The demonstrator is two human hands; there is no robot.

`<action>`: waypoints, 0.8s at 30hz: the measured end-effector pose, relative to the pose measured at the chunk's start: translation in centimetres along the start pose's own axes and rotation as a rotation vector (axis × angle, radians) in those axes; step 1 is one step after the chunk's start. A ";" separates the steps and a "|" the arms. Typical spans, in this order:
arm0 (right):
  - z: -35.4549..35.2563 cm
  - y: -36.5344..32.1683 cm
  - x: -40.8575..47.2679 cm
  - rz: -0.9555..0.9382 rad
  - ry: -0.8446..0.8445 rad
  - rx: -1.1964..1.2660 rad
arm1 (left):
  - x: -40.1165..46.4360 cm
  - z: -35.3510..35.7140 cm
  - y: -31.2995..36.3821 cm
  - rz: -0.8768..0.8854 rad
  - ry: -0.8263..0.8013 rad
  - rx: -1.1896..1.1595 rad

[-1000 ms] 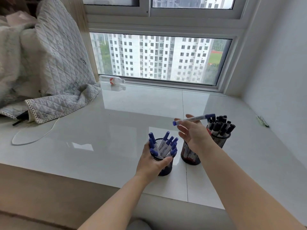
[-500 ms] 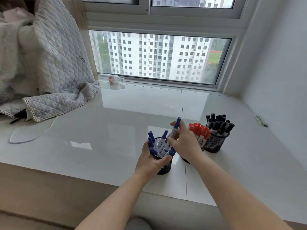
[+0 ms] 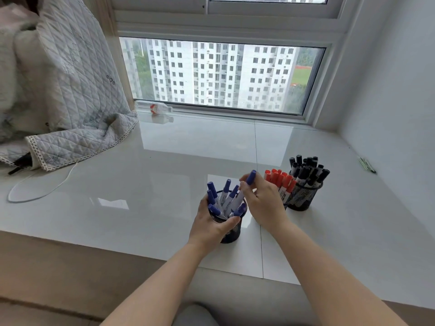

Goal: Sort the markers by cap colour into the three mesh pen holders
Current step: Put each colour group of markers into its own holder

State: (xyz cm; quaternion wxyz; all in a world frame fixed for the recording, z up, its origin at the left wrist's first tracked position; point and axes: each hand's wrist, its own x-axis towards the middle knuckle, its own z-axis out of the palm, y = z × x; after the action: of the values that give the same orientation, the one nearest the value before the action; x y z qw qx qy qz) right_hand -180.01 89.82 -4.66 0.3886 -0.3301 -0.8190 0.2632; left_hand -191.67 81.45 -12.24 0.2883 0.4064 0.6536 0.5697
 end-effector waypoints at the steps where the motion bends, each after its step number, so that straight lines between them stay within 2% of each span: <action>1: -0.1 0.1 0.2 0.000 0.009 -0.006 | 0.0 0.0 0.0 0.001 -0.002 -0.004; 9: 0.2 1.5 -0.3 0.036 -0.081 -0.046 | 0.0 0.0 0.0 0.014 -0.001 -0.022; 12: 0.8 1.9 -0.9 0.091 -0.172 -0.034 | 0.0 0.0 0.1 0.013 0.009 -0.011; 14: 1.2 2.1 -1.3 0.160 -0.235 0.022 | 0.0 0.0 0.1 0.012 0.012 0.000; 18: 1.2 2.2 -1.6 0.290 -0.246 0.182 | -0.1 -0.1 0.2 0.007 0.034 0.045; 21: 1.0 2.6 -2.5 0.248 -0.113 0.145 | -0.1 -0.5 0.5 0.001 0.068 0.094; 24: 0.7 3.3 -3.5 0.221 0.210 0.039 | 0.1 -1.0 0.6 -0.004 0.086 0.118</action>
State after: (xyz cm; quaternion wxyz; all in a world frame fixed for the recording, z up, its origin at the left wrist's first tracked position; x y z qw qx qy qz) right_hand -177.74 89.21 -8.92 0.4472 -0.4364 -0.7271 0.2843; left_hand -192.47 80.99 -11.49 0.2367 0.3964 0.6987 0.5466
